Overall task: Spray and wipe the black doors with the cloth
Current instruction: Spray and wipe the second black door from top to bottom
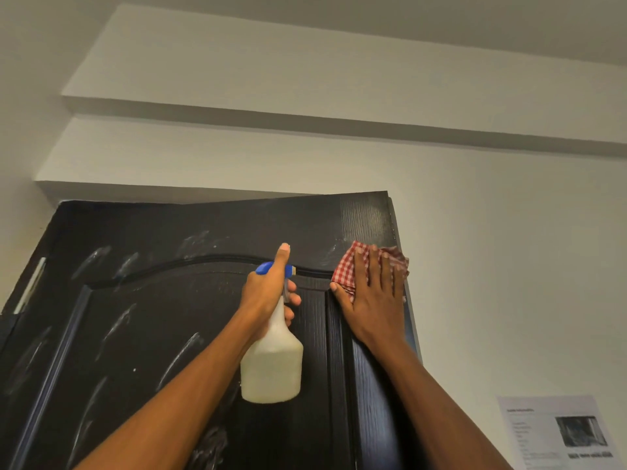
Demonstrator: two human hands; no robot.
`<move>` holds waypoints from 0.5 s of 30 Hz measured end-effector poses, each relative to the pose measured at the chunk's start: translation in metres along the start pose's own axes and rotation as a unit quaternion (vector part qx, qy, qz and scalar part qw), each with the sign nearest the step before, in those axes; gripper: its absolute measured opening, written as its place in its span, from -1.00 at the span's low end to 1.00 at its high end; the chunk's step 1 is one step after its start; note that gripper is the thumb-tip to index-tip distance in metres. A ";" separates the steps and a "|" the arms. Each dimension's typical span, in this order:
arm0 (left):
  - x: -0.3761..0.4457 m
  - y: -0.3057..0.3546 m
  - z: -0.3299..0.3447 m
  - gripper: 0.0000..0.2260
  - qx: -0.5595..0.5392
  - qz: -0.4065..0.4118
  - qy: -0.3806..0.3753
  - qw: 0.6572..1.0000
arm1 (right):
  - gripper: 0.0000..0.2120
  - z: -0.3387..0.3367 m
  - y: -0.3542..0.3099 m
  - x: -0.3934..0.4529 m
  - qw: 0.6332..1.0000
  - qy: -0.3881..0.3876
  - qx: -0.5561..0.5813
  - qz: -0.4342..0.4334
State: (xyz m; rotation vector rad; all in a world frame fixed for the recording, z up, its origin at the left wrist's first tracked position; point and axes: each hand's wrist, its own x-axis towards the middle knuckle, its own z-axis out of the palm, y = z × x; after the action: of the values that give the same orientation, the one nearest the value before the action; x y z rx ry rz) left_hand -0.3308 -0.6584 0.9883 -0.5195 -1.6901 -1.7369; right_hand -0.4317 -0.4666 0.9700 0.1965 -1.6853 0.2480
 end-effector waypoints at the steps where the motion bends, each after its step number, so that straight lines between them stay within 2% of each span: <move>1: 0.005 0.002 0.001 -0.37 -0.003 -0.006 0.006 1.000 | -0.12 0.002 -0.001 0.000 1.000 0.006 -0.003 0.002; 5: 0.021 0.012 0.007 -0.33 -0.055 -0.004 0.049 0.997 | -0.13 0.003 0.000 0.000 1.000 0.021 0.003 -0.003; 8: 0.030 0.023 0.008 -0.28 -0.097 0.010 0.005 0.995 | -0.14 0.003 0.000 0.002 1.000 0.028 -0.008 -0.009; 10: 0.035 0.031 0.010 -0.26 -0.080 0.018 -0.016 0.997 | -0.14 0.003 0.000 0.002 0.999 0.035 -0.012 -0.011; 15: 0.046 0.052 0.021 -0.23 0.010 0.056 0.005 0.998 | -0.15 0.006 -0.002 0.000 0.999 0.046 -0.008 -0.007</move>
State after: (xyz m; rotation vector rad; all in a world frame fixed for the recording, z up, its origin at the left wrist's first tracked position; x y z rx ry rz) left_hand -0.3305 -0.6440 1.0593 -0.5843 -1.6381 -1.6383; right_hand -0.4373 -0.4700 0.9693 0.1827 -1.5932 0.2303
